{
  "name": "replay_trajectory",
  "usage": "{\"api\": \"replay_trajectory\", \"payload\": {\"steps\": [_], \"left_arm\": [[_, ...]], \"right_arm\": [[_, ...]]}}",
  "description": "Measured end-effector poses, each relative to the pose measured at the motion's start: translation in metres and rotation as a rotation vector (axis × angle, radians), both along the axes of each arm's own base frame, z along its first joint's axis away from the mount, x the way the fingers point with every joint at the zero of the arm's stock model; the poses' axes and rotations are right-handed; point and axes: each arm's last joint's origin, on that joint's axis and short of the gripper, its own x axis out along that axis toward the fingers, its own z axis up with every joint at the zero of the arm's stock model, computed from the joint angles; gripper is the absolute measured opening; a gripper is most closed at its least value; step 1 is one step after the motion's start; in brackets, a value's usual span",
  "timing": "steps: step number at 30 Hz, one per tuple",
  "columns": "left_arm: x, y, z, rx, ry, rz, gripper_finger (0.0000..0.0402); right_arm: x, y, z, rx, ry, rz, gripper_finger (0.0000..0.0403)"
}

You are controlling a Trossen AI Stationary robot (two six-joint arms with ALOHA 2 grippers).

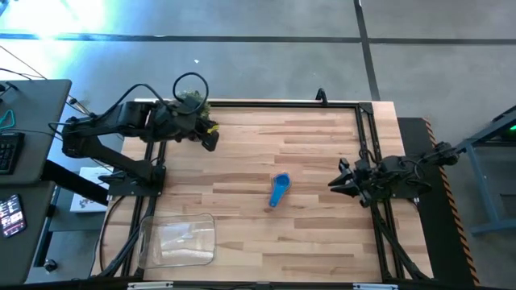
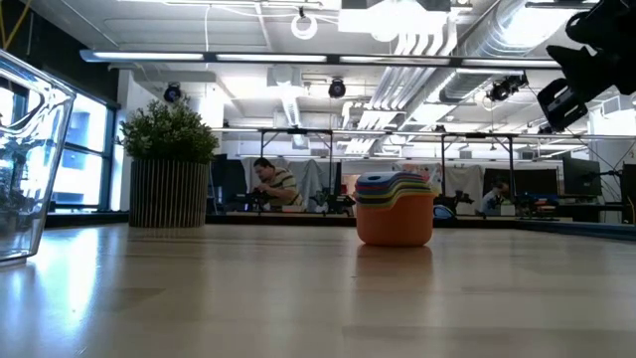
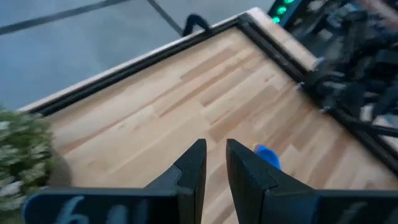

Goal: Nest measuring cups in basket
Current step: Put the nested measuring cups into the transparent bin

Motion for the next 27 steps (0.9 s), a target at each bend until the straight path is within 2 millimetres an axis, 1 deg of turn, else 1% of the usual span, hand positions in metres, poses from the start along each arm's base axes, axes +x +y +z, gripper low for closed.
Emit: {"api": "replay_trajectory", "payload": {"steps": [5,10,14,20,27], "left_arm": [[0.009,-0.001,-0.002,-0.035,-0.021,-0.025,0.0053],[0.021,-0.002,-0.007,-0.085,-0.031,0.001,0.0053],[0.031,-0.003,-0.014,-0.154,-0.019,-0.003,0.0053],[0.042,-0.007,-0.023,-0.278,-0.007,-0.021,0.0053],[0.058,-0.018,-0.034,-0.285,0.032,-0.079,0.0053]], "right_arm": [[0.000,0.000,0.000,-0.005,0.003,0.003,0.0086],[0.000,0.000,-0.004,0.008,0.045,0.000,0.0086],[0.000,0.000,-0.004,0.060,0.060,0.002,0.0086],[0.000,0.000,-0.004,0.064,0.064,0.017,0.0087],[0.000,0.000,-0.004,0.064,0.066,0.017,0.0087]]}}
